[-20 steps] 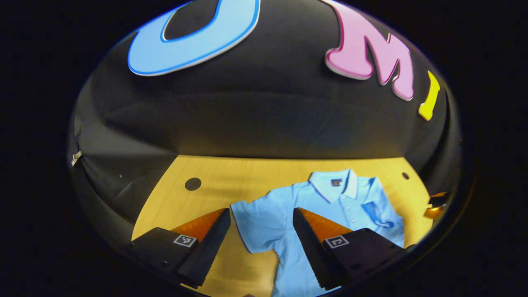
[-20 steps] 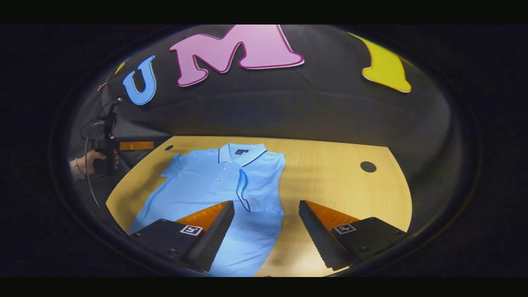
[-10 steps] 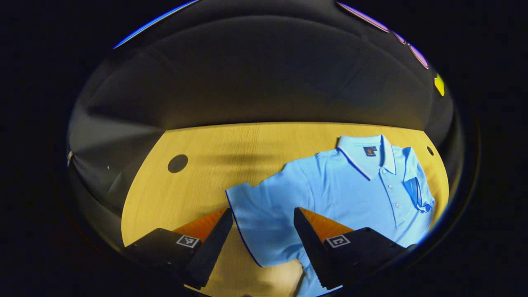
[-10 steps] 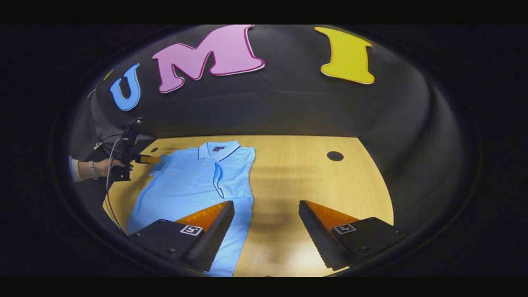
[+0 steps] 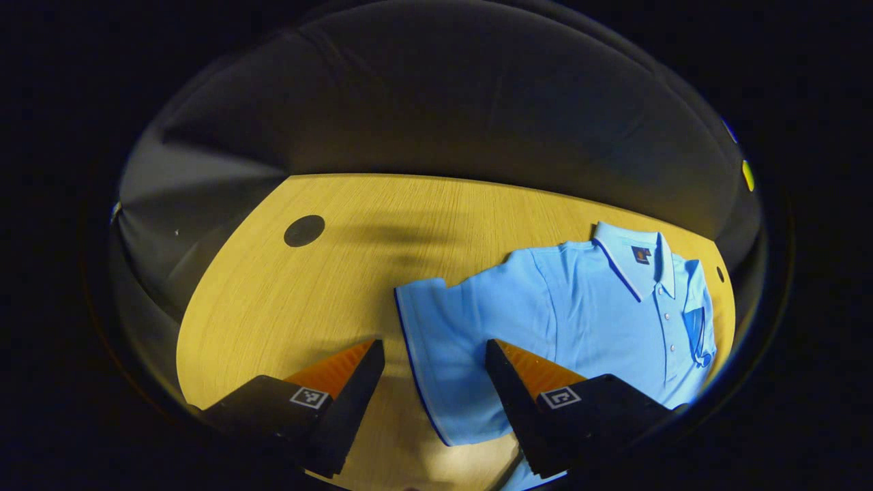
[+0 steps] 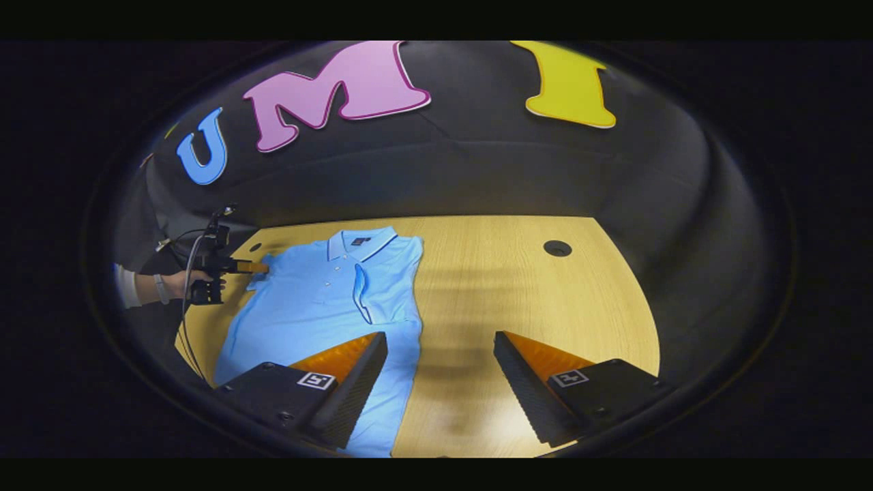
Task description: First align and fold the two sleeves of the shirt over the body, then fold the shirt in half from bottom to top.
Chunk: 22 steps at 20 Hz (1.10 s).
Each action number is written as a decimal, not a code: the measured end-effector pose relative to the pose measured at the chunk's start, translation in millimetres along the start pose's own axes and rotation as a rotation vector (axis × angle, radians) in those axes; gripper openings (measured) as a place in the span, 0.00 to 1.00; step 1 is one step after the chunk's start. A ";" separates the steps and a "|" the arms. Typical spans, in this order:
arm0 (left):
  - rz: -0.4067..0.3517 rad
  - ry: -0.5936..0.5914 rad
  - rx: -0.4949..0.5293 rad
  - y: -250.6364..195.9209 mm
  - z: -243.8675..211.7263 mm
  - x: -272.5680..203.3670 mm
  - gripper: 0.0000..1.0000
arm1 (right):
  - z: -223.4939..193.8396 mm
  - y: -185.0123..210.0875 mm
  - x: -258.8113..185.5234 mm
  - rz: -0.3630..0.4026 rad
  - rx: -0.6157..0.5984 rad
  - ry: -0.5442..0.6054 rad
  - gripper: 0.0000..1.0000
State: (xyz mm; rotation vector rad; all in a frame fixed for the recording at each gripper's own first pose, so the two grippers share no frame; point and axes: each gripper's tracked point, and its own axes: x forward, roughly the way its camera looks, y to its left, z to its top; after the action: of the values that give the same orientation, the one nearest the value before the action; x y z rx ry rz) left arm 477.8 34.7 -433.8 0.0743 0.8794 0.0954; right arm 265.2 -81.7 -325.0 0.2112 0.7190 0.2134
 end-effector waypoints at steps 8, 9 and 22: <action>0.029 0.005 0.032 9.3 -1.7 3.2 0.31 | -2.2 6.3 -0.5 0.008 0.000 0.007 0.98; 0.024 0.004 0.040 3.4 -0.9 5.4 0.29 | -4.0 7.1 -0.3 0.009 0.002 0.011 0.98; -0.267 -0.180 0.117 -95.2 57.3 -45.2 0.06 | -4.4 7.7 -2.5 0.017 0.013 0.002 0.91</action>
State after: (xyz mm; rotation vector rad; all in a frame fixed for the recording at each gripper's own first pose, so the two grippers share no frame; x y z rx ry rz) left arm 498.4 -66.5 -372.7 0.0724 0.7074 -0.2100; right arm 259.5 -74.5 -324.7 0.2296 0.7208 0.2248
